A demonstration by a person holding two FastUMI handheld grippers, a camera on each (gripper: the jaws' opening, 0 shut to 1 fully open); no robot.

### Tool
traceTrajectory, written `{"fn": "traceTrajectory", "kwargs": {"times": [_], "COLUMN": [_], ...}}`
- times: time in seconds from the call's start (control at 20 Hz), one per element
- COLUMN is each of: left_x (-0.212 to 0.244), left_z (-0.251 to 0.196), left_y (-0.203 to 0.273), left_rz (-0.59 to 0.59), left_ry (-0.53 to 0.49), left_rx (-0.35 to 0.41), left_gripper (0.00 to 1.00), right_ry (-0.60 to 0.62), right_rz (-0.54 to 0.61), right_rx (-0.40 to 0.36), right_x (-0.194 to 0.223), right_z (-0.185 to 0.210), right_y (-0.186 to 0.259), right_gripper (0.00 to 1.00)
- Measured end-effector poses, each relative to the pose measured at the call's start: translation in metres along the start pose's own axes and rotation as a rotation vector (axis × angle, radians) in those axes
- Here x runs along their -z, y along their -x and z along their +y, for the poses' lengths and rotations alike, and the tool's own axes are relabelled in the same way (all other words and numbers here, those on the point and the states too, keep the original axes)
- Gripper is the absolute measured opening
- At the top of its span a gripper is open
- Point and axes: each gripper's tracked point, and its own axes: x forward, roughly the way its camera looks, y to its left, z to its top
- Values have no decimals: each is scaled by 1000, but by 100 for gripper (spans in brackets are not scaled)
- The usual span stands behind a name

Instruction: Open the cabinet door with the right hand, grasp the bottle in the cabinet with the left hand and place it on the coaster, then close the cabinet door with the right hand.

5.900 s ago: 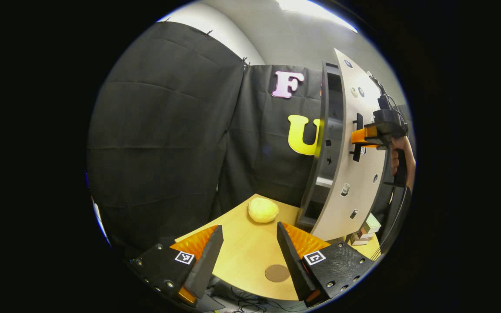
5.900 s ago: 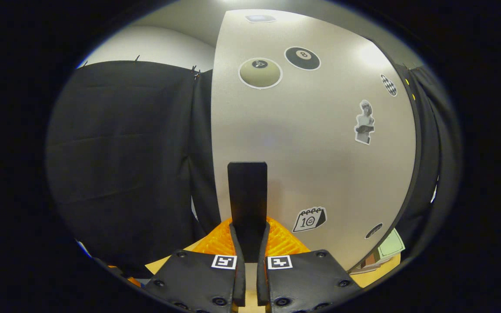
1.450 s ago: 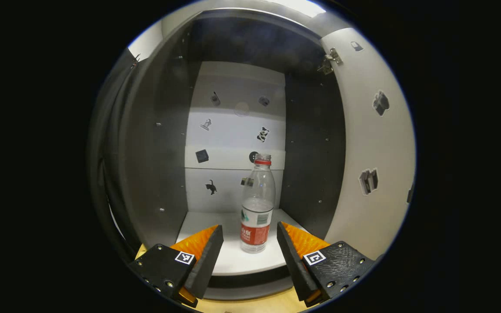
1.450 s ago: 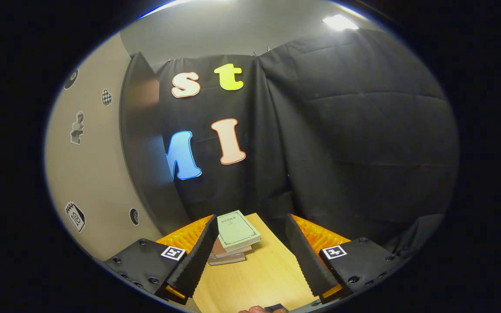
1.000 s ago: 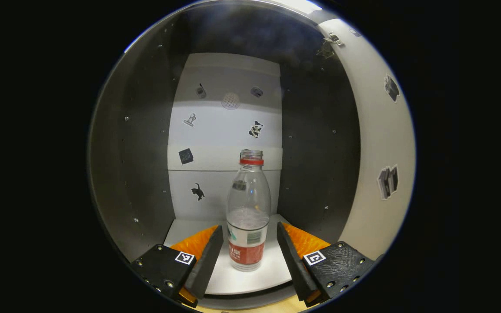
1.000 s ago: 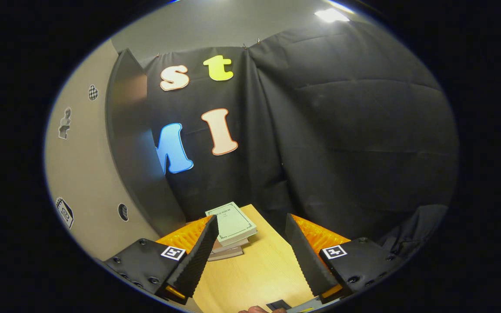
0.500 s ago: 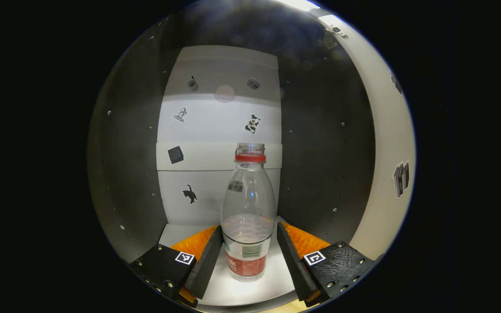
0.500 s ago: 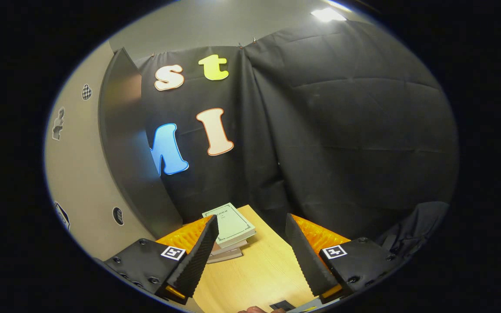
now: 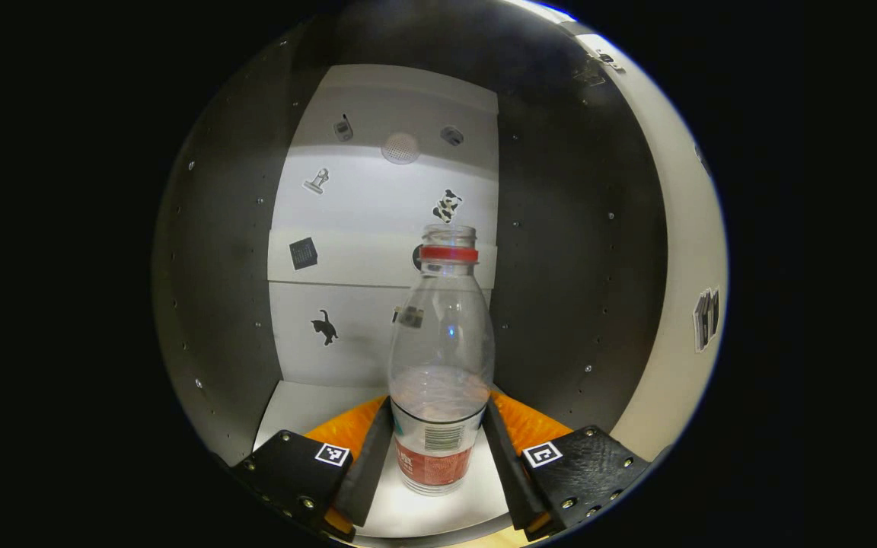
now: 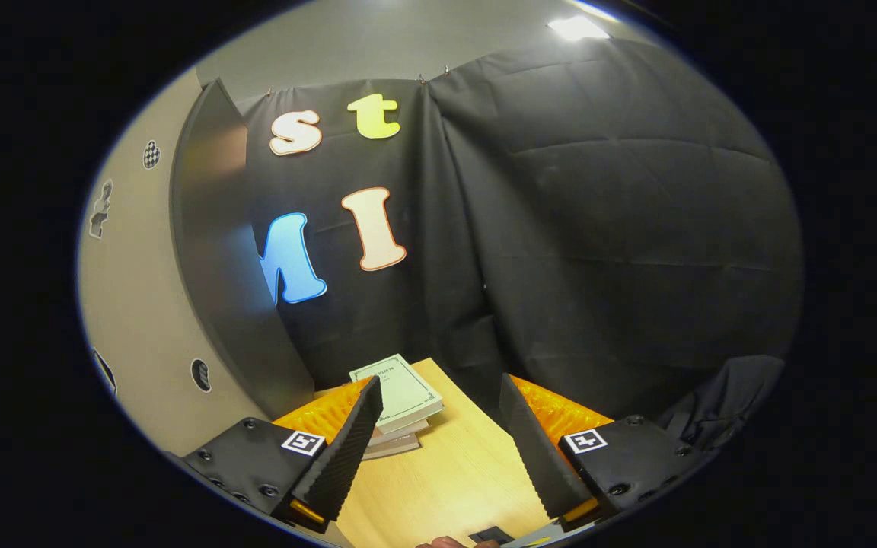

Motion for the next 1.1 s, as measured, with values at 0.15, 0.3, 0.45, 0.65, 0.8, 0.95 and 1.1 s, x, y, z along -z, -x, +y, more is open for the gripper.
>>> {"fn": "traceTrajectory", "kwargs": {"times": [0.15, 0.3, 0.45, 0.65, 0.8, 0.95, 1.1], "left_x": [-2, -14, -29, -33, -25, -6, 24], "left_z": [-2, -6, -14, -19, -14, 0, 15], "left_y": [5, 20, 47, 98, 141, 182, 221], "left_rz": [-5, -24, -55, -71, -68, -61, -41], "left_ry": [11, -5, -21, -29, -33, -66, -73], "left_rx": [10, 29, 60, 102, 114, 97, 85], "left_gripper": [64, 65, 67, 64, 65, 64, 66], "right_ry": [-6, -10, -16, 0, 13, 3, 16], "right_rz": [-7, -11, -22, -36, -49, -72, -84], "right_rx": [2, 6, 10, 14, 19, 16, 12], "right_x": [-2, -2, -4, -5, -7, -12, -9], "right_z": [-1, -2, -2, 0, 4, 10, 18], "right_y": [1, 4, 8, 15, 23, 35, 48], "right_gripper": [98, 98, 98, 98, 98, 98, 93]}}
